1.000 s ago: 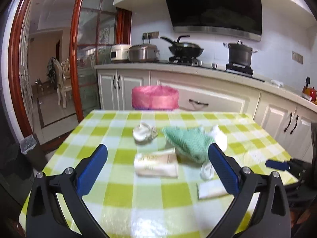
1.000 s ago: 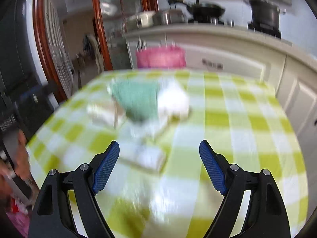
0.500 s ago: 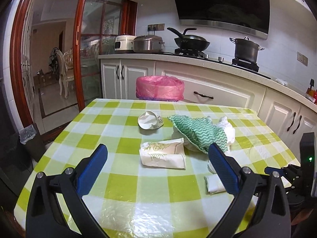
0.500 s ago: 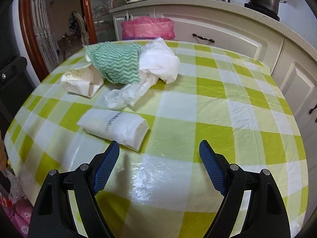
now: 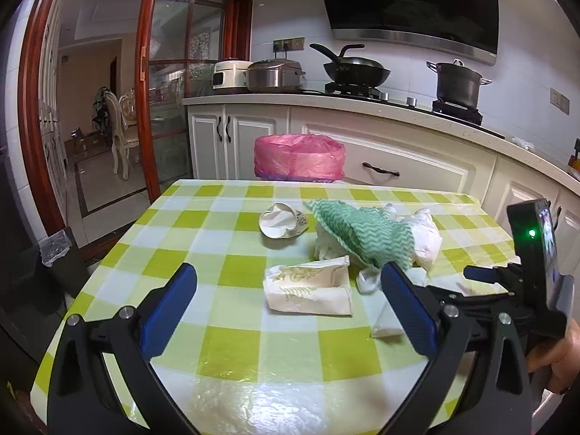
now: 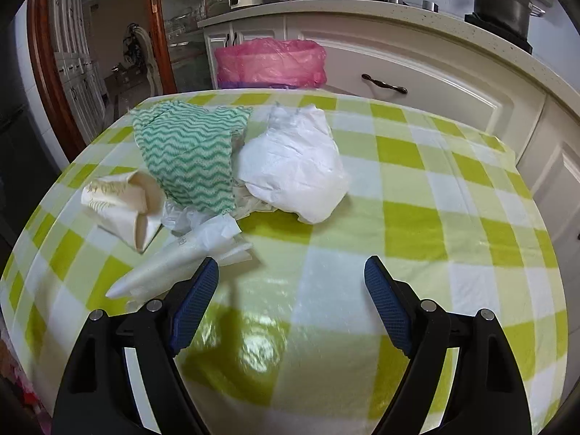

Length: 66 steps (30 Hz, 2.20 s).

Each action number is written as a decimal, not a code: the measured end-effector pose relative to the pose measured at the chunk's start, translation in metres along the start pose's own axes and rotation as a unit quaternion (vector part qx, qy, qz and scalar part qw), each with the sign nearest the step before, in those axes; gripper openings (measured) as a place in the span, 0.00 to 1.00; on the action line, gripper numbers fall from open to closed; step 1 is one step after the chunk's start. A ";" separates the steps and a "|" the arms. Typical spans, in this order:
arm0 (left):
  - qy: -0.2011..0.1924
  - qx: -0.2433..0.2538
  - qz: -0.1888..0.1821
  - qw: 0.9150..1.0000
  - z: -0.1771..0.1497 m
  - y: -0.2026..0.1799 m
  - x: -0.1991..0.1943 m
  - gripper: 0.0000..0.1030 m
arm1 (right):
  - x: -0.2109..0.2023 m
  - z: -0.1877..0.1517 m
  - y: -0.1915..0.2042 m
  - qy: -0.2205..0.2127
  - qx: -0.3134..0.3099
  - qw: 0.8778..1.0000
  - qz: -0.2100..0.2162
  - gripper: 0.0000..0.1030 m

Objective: Collect trash
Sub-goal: 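Lower the right tool onto the rolled white packet and grasp it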

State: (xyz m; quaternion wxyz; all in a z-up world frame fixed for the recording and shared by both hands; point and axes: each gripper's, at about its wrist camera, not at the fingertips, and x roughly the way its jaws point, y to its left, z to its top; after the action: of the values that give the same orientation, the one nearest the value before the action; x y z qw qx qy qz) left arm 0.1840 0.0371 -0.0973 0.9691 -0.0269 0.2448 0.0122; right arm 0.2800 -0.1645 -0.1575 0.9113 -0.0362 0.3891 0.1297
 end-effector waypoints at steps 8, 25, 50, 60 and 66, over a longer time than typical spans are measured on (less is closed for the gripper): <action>0.001 -0.010 0.004 1.000 -0.001 0.007 -0.001 0.96 | -0.015 -0.010 -0.013 0.000 0.042 0.999 0.006 0.76; -0.013 -0.021 0.015 1.000 -0.004 0.032 -0.017 0.95 | -0.006 -0.005 0.065 -0.018 -0.014 1.000 -0.004 0.78; 0.011 -0.011 0.020 1.000 -0.009 0.029 0.012 0.96 | -0.006 -0.006 0.052 -0.004 0.033 0.999 -0.008 0.78; 0.014 -0.035 0.018 0.999 -0.011 0.036 0.011 0.95 | -0.011 -0.025 0.026 0.022 0.047 0.997 -0.051 0.77; 0.036 -0.004 -0.005 0.999 -0.014 0.003 0.025 0.95 | -0.019 -0.024 0.002 0.011 0.063 0.998 -0.011 0.77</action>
State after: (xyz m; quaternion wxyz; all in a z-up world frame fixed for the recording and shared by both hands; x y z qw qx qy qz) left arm 0.1996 0.0398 -0.1217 0.9596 -0.0320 0.2796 0.0075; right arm 0.2499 -0.1709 -0.1602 0.9088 0.0158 0.4061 0.0948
